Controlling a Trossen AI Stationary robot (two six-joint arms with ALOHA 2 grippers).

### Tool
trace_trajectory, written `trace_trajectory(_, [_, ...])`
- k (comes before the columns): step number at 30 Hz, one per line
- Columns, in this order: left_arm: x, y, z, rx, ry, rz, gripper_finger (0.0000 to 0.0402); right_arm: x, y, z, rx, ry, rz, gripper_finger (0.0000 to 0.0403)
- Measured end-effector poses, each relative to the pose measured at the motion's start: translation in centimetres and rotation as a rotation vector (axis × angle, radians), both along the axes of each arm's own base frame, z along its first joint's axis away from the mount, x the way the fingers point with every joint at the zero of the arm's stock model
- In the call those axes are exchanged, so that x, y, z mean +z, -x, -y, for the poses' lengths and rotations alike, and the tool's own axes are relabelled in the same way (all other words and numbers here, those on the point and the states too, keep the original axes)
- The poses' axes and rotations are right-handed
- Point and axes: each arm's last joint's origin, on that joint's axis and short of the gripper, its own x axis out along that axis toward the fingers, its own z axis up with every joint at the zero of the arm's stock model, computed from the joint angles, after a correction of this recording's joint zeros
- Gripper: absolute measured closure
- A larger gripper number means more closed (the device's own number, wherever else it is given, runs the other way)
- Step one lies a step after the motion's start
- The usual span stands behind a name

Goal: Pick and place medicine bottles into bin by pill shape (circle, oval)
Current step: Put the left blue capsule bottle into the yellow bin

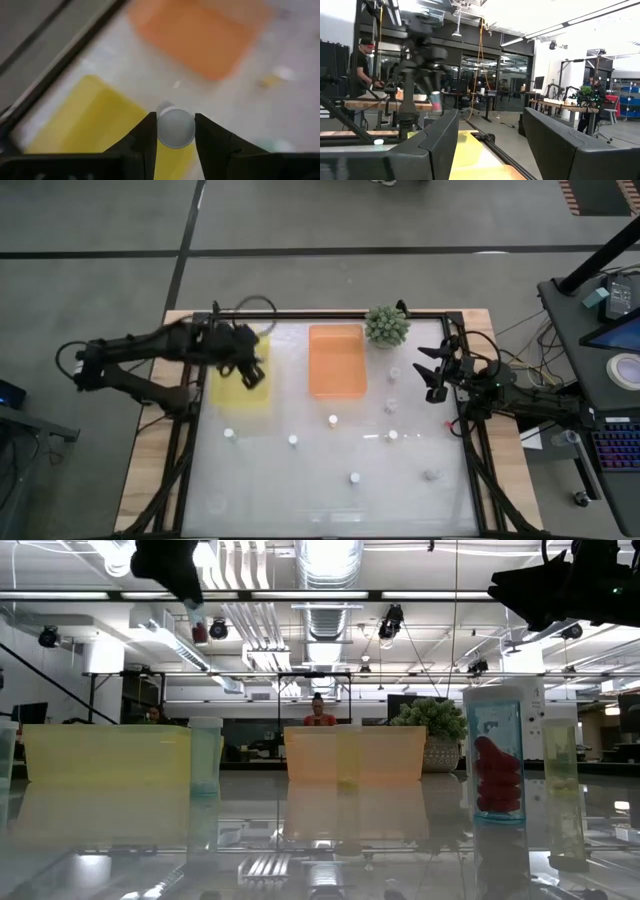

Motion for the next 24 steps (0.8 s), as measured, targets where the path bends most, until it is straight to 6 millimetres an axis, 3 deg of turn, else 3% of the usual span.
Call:
trace_trajectory(12, [-5.7,2.8,-7.6,0.240,0.120,-0.198,0.0311,0.0,0.0,0.0,-0.002,0.005,-0.001,0.0188])
trace_trajectory(24, [-10.4,2.8,-12.3,0.350,0.199,-0.131,0.0311,0.0,0.0,0.0,-0.004,0.011,-0.003,0.0188])
